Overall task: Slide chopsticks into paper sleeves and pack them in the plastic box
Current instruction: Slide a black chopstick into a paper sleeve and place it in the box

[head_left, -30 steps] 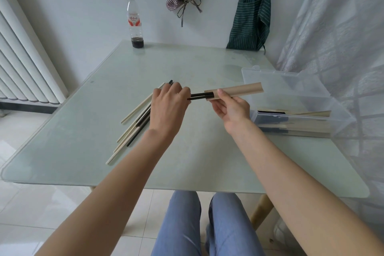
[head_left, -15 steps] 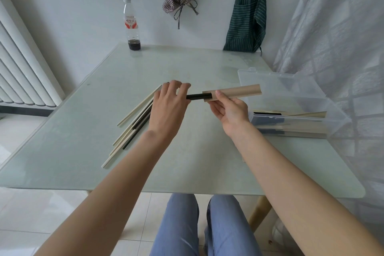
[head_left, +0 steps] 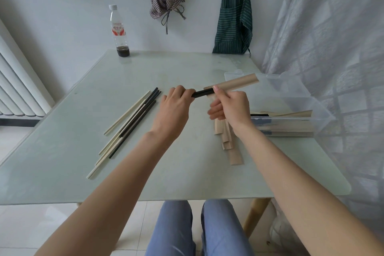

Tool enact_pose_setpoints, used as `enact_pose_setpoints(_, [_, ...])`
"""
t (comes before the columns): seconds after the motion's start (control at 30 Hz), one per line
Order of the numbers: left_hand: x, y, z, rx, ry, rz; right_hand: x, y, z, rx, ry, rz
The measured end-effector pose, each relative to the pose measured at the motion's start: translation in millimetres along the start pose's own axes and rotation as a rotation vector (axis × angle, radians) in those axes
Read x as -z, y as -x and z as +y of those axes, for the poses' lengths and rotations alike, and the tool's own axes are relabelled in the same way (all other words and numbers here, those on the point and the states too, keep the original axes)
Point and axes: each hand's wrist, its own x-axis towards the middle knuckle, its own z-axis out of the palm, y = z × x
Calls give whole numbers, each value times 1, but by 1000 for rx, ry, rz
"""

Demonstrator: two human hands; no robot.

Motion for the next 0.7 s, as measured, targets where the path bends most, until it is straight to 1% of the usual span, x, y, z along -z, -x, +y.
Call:
enact_pose_setpoints(0.1, [-8,-12,17,10,23,-41,30,-7,1,349,444,157])
enact_pose_setpoints(0.13, [-11,-17,23,8,35,-59,42,-11,3,439,574,196])
enact_pose_setpoints(0.2, [-18,-26,39,0,51,-109,66,-20,7,517,749,178])
enact_pose_setpoints(0.3, [-31,-39,64,-38,62,-201,99,-32,16,441,939,51])
enact_pose_setpoints(0.43, [-47,-55,97,-48,95,-298,138,-43,22,376,982,22])
enact_pose_setpoints(0.5, [-56,-64,108,-48,88,-352,151,-47,26,288,1005,-49])
enact_pose_setpoints(0.57, [-70,-73,117,-44,64,-406,161,-53,30,184,1080,-141])
enact_pose_setpoints(0.63, [-80,-79,123,-45,25,-447,166,-57,34,131,1145,-157])
enact_pose_setpoints(0.7, [-87,-83,132,-32,-12,-465,171,-61,39,105,1154,-146])
